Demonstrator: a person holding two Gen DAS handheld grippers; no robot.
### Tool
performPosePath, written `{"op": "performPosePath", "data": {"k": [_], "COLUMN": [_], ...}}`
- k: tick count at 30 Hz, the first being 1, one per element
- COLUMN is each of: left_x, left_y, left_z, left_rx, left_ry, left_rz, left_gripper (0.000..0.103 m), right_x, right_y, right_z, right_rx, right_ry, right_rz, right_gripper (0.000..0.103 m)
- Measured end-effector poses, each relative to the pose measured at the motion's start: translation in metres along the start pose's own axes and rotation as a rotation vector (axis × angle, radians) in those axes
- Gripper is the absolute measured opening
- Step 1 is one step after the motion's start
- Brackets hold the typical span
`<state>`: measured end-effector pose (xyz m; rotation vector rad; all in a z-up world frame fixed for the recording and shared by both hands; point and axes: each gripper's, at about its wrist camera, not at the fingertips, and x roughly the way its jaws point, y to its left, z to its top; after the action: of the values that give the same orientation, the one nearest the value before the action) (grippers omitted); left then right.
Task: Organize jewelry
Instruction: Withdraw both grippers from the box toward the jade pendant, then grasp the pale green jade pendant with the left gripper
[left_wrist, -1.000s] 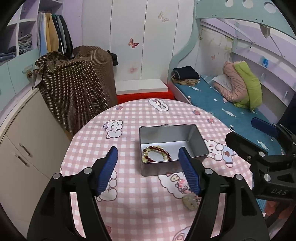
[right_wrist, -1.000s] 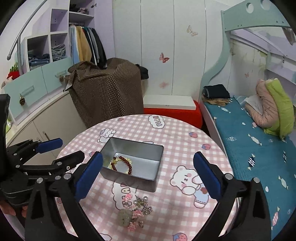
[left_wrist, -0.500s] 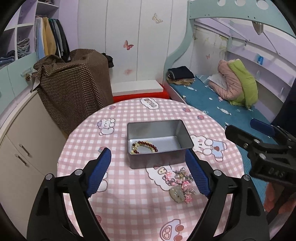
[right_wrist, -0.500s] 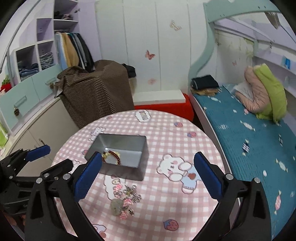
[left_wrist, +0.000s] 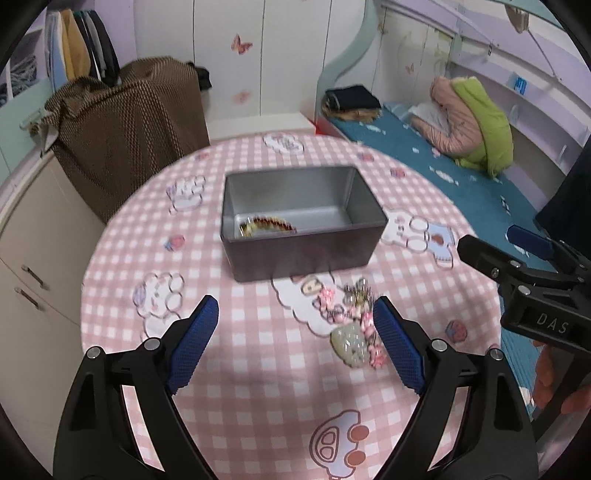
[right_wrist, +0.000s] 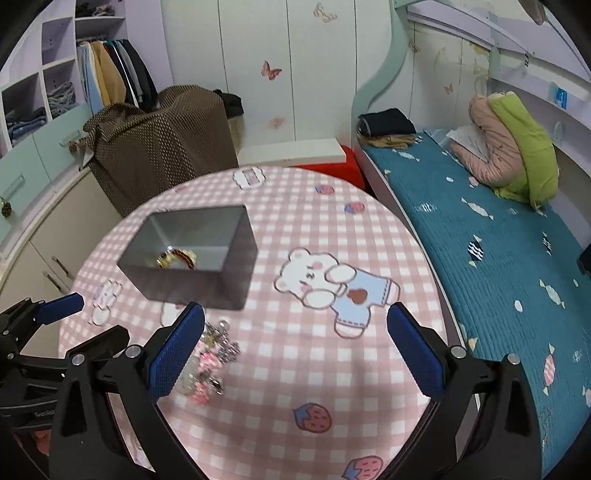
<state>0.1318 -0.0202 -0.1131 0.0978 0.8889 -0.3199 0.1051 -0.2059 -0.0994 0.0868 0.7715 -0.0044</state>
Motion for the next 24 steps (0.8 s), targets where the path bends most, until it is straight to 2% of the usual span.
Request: {"op": "performPosePath", "data": {"k": [9, 16, 24], "left_x": [0.047, 0.065, 0.078], "left_y": [-0.005, -0.014, -0.027], "left_z": [-0.018, -0.024, -0.022], "left_rx": [0.003, 0.016, 0.038], "left_ry": [0.150, 0.195, 0.211], "left_rz": [0.018, 0.032, 0.039], "left_gripper": [0.086, 0.086, 0.086], "right_x": [0.019, 0.028, 0.038], "right_y": [-0.011, -0.024, -0.032], "right_z": [-0.021, -0.027, -0.030], "right_rx": [0.019, 0.048, 0.071], "right_ry": [0.076, 0.106, 0.134], "right_rz": [0.019, 0.005, -0.003], "right_gripper": [0.095, 0.095, 0.095]}}
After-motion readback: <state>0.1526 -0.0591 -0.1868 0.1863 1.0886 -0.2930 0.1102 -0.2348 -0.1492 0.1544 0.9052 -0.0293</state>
